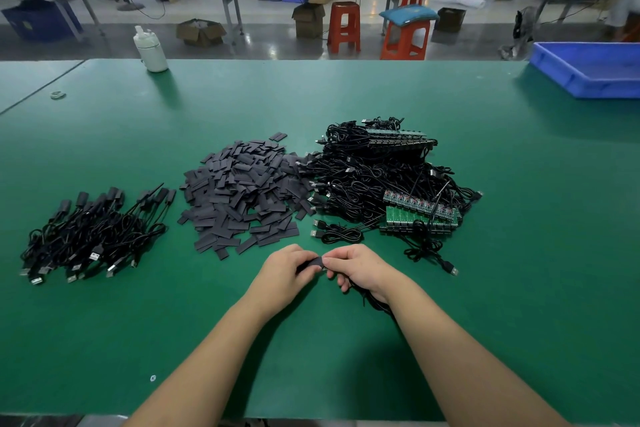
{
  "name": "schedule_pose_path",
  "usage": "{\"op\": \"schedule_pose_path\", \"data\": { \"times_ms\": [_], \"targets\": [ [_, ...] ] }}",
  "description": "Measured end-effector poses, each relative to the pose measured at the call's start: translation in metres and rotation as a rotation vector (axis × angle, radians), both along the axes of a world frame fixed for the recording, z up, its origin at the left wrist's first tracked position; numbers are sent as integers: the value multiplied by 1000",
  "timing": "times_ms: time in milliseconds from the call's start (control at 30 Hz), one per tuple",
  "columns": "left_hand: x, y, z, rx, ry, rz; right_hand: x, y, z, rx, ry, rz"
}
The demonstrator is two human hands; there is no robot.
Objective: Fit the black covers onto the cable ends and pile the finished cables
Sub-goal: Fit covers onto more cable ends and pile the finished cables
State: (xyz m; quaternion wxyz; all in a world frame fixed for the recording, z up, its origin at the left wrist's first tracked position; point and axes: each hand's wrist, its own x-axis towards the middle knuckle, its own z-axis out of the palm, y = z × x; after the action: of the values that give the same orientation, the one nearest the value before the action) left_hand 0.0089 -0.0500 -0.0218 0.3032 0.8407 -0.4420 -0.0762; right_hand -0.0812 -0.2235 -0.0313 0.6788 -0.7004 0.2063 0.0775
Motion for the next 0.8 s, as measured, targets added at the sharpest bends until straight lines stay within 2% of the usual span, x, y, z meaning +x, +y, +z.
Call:
{"op": "schedule_pose_path", "data": {
  "times_ms": [267,467,800],
  "targets": [
    [7,6,4,-19,-28,13,-2,0,4,-17,3,15],
    [25,27,6,22,-90,37,-3,-2,6,44,14,3],
    [17,23,3,41,-37,-3,-6,-1,11,86,-9,-15]
  ]
}}
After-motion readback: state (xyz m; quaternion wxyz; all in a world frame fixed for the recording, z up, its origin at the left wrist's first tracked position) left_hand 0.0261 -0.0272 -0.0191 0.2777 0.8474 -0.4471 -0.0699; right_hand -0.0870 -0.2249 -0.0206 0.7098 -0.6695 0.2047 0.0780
